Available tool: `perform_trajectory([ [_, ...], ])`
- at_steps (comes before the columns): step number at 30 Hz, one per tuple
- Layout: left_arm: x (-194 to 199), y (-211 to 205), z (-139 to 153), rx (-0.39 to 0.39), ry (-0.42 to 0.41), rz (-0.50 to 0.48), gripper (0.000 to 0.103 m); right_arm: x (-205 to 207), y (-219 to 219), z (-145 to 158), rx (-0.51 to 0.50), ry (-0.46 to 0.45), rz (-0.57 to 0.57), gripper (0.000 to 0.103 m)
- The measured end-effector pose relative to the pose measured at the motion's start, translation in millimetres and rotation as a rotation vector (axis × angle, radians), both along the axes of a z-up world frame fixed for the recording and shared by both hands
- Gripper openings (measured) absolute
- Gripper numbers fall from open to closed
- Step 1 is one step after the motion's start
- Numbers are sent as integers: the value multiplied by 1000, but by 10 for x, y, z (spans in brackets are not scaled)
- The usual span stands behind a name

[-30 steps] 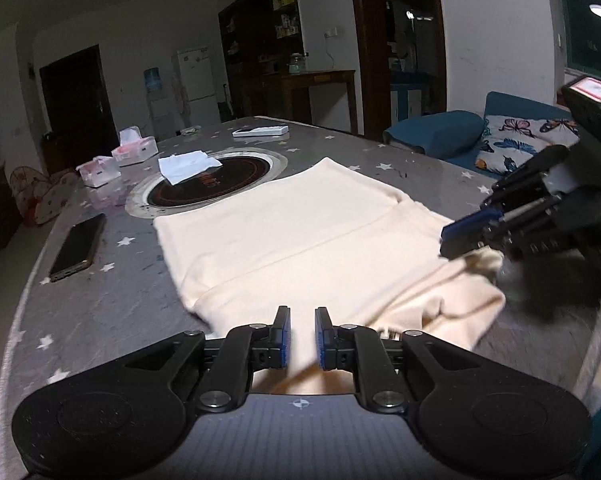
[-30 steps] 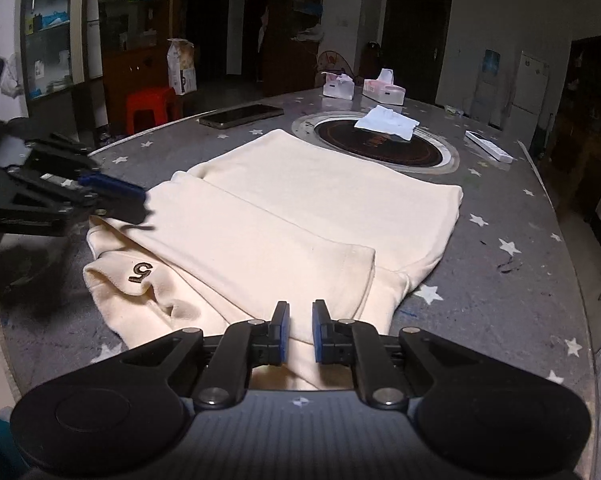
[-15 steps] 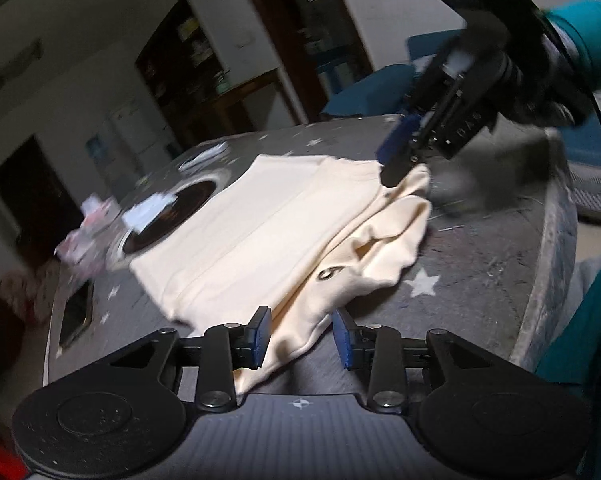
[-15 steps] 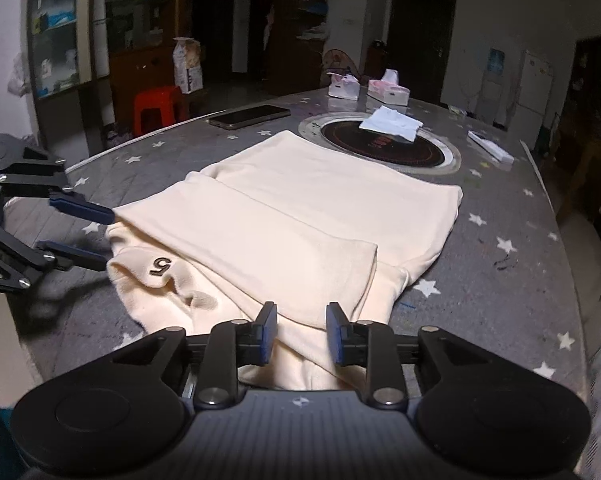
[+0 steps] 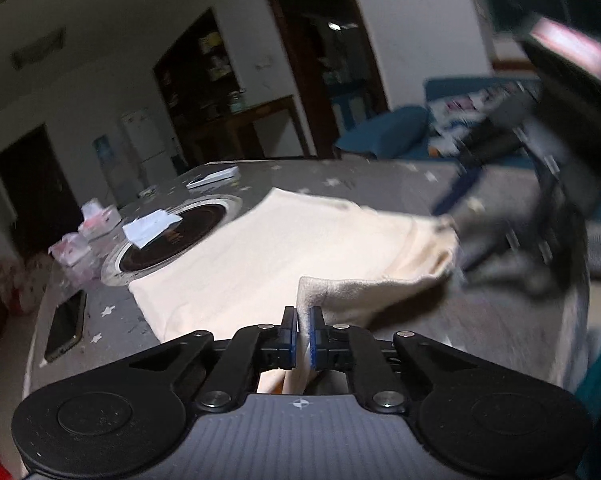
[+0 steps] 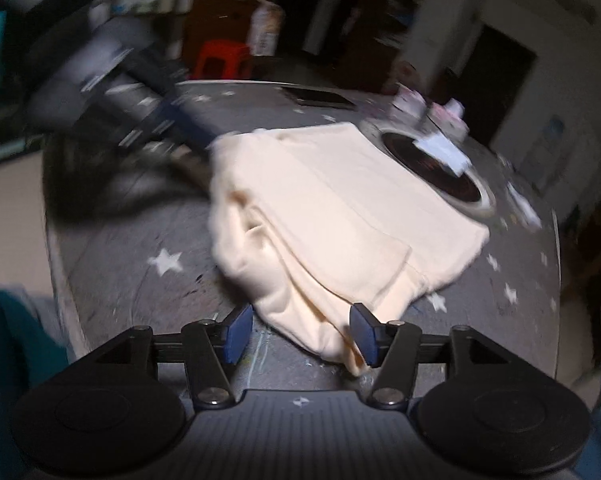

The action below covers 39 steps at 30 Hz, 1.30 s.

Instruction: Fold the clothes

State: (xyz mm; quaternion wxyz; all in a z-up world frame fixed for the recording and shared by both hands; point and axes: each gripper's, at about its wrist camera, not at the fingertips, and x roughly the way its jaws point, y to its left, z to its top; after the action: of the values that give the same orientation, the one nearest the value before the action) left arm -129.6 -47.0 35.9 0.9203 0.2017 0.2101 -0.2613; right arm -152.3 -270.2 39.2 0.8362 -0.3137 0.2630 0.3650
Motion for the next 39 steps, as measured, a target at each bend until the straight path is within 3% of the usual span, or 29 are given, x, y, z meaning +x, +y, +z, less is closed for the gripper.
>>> perform_trajectory([
  [3, 146, 27, 62, -38, 20, 24, 1, -8, 84, -46, -4, -70, 31, 61],
  [6, 231, 44, 74, -52, 37, 35, 1, 127, 149, -88, 26, -64, 40, 59],
  [9, 252, 77, 59, -61, 59, 43, 1, 254, 188, -130, 62, -23, 42, 46],
  [11, 213, 112, 39, -57, 72, 44, 2, 301, 193, -122, 87, -5, 42, 31],
  [15, 61, 232, 22, -32, 87, 30, 5, 349, 150, -45, 149, 41, 38, 19],
  [17, -56, 244, 9, -9, 84, -1, 10, 385, 104, 13, 178, 65, 21, 15],
  [19, -169, 224, -15, 17, 78, -33, 29, 426, 69, 61, 209, 94, 4, 13],
  [22, -290, 110, -110, 71, 56, -84, 44, 481, 51, 90, 233, 120, -16, 11],
  [23, -304, 65, -143, 85, 47, -89, 45, 500, 46, 98, 240, 128, -22, 10],
  [27, -270, -122, -228, 93, 14, -99, 44, 489, 66, 96, 234, 125, -18, 10],
  [30, -164, -188, -257, 92, 4, -77, 10, 442, 72, 89, 225, 121, -12, 11],
  [33, -49, -154, -204, 46, 14, -37, 9, 370, 65, 67, 196, 104, 6, 22],
  [35, 12, -109, -144, 15, 15, -11, 9, 314, 63, 38, 170, 81, 24, 40],
  [37, 71, -74, -88, -17, 28, 5, 8, 262, 75, -8, 141, 55, 45, 49],
  [39, 130, -55, -48, -37, 39, 16, 8, 217, 105, -65, 108, 17, 65, 50],
])
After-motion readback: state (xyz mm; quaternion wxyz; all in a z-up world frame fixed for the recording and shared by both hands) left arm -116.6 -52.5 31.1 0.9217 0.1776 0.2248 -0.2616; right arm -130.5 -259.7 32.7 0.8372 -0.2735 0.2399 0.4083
